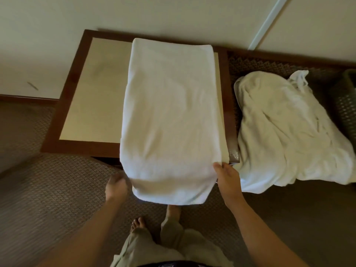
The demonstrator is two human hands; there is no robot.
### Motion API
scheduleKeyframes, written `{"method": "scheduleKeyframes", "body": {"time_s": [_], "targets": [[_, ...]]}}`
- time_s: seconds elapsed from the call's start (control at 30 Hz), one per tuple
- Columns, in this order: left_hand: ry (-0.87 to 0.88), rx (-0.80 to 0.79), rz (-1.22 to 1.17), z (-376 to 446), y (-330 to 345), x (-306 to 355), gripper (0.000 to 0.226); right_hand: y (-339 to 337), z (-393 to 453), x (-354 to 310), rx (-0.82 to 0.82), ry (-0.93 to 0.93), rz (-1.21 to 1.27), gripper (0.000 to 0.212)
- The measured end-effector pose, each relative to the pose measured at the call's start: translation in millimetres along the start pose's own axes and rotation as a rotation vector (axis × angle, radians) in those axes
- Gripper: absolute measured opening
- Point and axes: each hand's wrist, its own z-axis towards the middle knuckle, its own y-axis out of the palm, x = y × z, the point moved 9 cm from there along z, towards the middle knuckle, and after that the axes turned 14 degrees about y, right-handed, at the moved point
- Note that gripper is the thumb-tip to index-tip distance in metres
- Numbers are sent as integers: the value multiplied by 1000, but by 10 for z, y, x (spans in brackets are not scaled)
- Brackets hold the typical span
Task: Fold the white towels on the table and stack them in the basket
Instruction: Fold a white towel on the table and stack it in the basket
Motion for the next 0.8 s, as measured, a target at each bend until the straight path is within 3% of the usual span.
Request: {"method": "scheduleKeyframes", "body": {"time_s": [0.07,0.17,0.27,0.37,0.47,0.57,0.67,0.8], "targets": [[101,-39,-215,-59,17,418,28,-21,-52,-58,-6,-54,-36,30],[147,-120,-390,-96,40,718,15,-56,-168,-180,10,-130,-91,26],[132,-199,-482,-130,38,752,29,-103,-256,-281,22,-199,-77,20],[193,-277,-504,-259,-8,893,37,-146,-339,-371,1,-255,-29,17],[152,-287,-558,-278,-41,879,48,-164,-251,-312,7,-173,-30,21],[88,-345,-525,-312,-46,912,41,-185,-115,-230,18,-77,-75,22],[34,-430,-455,-331,-69,949,35,-191,-167,-305,-6,-118,-65,16],[165,-307,-339,-228,-224,1020,28,-321,-202,-335,117,-195,-74,20]]}}
